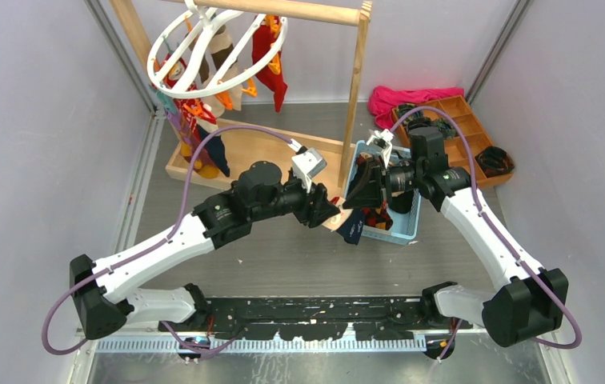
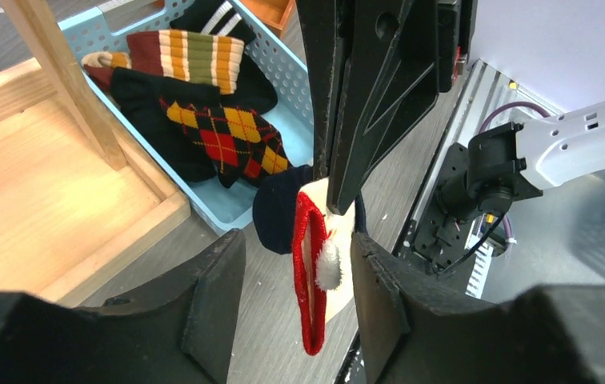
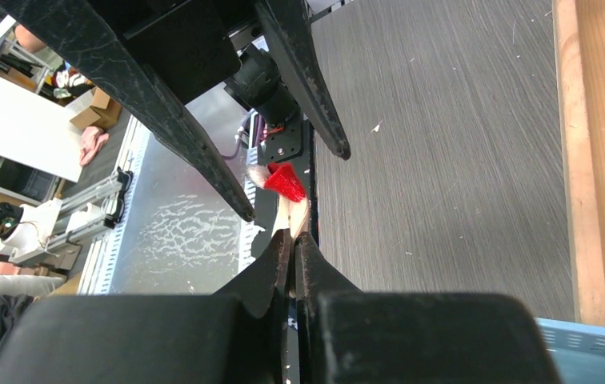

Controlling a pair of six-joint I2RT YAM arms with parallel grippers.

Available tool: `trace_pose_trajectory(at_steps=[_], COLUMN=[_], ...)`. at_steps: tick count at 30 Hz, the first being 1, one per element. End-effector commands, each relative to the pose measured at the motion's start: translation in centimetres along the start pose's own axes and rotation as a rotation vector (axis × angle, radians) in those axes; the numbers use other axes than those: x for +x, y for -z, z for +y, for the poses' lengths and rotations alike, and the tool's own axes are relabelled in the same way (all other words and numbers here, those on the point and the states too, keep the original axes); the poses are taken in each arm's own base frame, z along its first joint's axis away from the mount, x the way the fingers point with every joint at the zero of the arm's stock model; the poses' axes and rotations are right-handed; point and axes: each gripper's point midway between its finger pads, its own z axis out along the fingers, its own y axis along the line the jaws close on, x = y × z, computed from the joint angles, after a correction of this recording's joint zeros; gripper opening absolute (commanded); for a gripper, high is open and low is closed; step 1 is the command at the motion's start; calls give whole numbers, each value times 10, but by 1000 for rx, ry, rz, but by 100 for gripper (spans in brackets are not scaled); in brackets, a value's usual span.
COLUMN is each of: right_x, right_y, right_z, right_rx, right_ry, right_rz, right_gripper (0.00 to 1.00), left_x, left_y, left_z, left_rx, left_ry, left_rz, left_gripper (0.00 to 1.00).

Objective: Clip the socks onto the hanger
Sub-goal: Pick up the sock from the bin.

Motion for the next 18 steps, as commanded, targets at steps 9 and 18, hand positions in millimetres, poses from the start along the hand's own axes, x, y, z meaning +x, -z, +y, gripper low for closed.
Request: trace_pose_trajectory(at_steps=[9,18], right_x=[-1,0], right_y=[-1,0], right_z=[2,3], right_rx=[-9,-7], right_ry=[32,38], right_rz=[3,5], right_gripper=[1,1], left_x=[-12,-11], left_y=[-3,-4], left_z=[-10,-8], left_rx=[54,46], left_ry=[-33,-13], left_rz=[-8,-36], left_gripper=[31,9])
